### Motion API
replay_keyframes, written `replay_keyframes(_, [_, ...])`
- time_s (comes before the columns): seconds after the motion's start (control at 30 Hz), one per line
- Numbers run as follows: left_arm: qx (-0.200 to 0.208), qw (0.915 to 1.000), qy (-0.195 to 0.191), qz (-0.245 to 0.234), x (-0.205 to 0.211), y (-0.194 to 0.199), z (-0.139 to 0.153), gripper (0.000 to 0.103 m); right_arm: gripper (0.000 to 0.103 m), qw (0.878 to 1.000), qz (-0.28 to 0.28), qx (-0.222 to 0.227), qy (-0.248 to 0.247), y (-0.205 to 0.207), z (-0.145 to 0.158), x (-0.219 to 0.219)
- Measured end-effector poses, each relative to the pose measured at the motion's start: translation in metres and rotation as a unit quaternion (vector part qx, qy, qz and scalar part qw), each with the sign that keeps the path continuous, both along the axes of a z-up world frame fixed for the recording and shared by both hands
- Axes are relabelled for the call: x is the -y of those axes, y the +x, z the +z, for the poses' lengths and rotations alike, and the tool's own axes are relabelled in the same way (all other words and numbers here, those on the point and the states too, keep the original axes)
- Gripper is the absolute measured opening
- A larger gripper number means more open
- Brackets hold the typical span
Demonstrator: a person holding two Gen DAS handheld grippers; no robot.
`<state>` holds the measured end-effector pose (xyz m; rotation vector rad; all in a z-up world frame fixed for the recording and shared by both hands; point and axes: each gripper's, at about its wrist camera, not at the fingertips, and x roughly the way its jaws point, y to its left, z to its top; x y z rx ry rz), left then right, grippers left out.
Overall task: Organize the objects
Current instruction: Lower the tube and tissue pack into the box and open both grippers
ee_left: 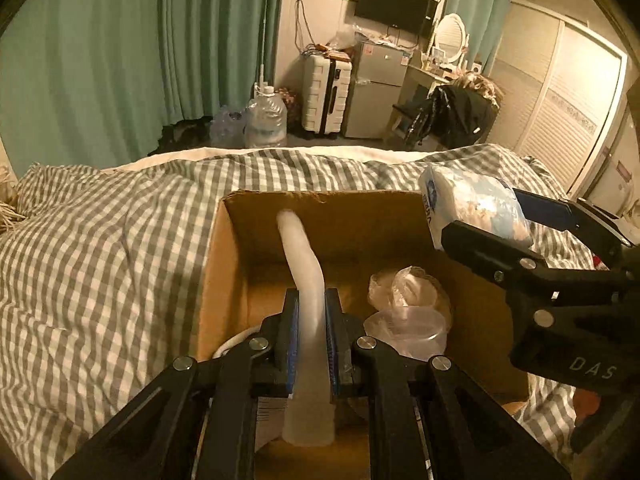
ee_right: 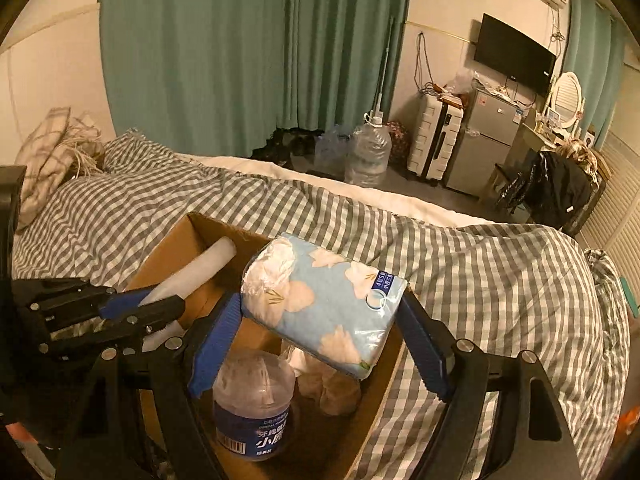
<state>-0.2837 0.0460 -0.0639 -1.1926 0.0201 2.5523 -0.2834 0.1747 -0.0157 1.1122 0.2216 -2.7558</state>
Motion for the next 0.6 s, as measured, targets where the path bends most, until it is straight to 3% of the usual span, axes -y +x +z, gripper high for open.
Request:
replay_keyframes(0.1, [-0.005,1.0000,-0.007,-0.001,-0.002,0.006,0.005,0.020,0.084,1.000,-0.003,-0.005,-0.011,0.004,0.007,-0.005])
replay_keyframes(0.13, [-0.005,0.9999,-0.010,0.000,-0.002,0.009,0.007,0.028,0.086,1.000,-0.007,-0.011,-0.014,0.007,0.011,-0.007])
replay_keyframes(0.2, [-0.016,0.9997,-0.015,0.009,0.000,0.015,0.016,0.073,0.090,1.000,-0.014,-0.021,-0.017,0.013,0.019,-0.009])
replay_keyframes(0.23, [-0.028,0.9993,-0.017,0.017,0.003,0.021,0.024,0.079,0.091,0.999,-0.018,-0.027,-0.020,0.018,0.025,-0.011])
replay_keyframes(0.33, [-0.044,0.9986,-0.007,0.027,0.011,0.036,0.045,0.081,0.094,0.998,-0.025,-0.041,-0.027,0.032,0.047,-0.016])
replay_keyframes(0.5, [-0.080,0.9956,-0.007,0.048,0.029,0.073,0.088,0.097,0.097,0.996,-0.031,-0.076,-0.019,0.078,0.091,-0.018])
replay_keyframes(0.6, [-0.106,0.9931,-0.004,0.051,0.043,0.104,0.114,0.100,0.097,0.996,-0.031,-0.087,-0.011,0.110,0.112,-0.016])
